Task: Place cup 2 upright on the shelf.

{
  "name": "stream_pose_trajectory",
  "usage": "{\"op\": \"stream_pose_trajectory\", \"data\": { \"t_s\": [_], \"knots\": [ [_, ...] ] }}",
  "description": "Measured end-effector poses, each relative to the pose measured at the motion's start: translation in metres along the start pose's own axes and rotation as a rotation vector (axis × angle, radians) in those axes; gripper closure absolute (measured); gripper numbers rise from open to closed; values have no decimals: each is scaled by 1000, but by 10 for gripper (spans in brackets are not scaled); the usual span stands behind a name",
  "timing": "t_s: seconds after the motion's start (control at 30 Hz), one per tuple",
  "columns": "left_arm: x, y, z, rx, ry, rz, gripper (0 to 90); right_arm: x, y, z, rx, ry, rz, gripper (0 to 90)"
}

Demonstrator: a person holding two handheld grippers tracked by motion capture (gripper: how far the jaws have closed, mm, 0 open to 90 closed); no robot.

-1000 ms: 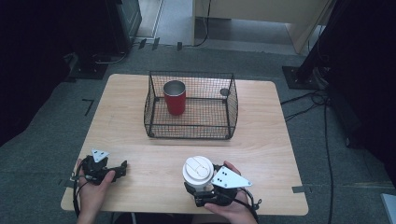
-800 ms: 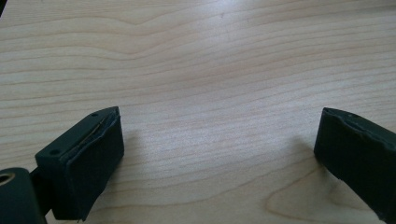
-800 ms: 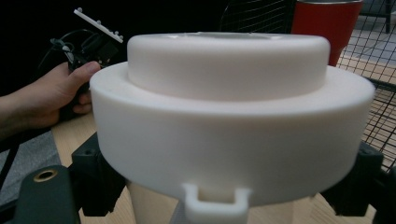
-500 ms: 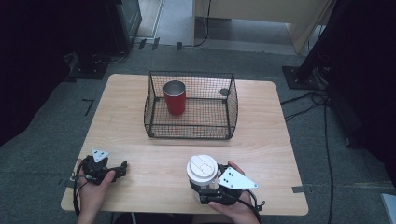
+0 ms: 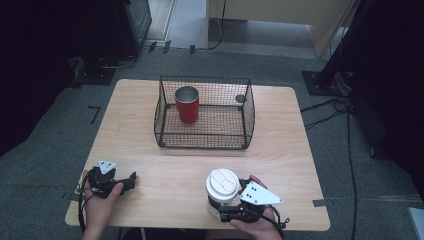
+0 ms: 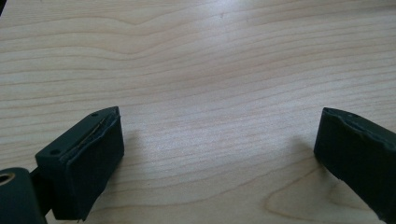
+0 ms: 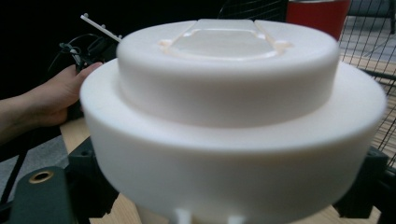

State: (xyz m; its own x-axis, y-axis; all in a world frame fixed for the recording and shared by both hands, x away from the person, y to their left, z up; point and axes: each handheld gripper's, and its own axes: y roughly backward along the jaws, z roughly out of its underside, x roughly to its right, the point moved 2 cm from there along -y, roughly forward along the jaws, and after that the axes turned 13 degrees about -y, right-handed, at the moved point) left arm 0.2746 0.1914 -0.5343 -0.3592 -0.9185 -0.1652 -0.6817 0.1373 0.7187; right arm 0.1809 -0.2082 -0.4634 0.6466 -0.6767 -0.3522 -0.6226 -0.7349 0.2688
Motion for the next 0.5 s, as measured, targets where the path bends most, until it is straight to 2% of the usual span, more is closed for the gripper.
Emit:
{"op": "stream_pose_trajectory", "data": {
  "t_s": [0.1, 0.17, 0.5],
  "knots": [
    [0, 0, 0, 0, 0, 0, 23, -2, -3, 2, -16, 1, -12, 133],
    [0, 0, 0, 0, 0, 0, 23, -4, -6, 3, -20, 20, -16, 133],
    [0, 0, 0, 0, -1, 0, 23, -7, -14, 5, -36, 24, -30, 139]
  ]
}}
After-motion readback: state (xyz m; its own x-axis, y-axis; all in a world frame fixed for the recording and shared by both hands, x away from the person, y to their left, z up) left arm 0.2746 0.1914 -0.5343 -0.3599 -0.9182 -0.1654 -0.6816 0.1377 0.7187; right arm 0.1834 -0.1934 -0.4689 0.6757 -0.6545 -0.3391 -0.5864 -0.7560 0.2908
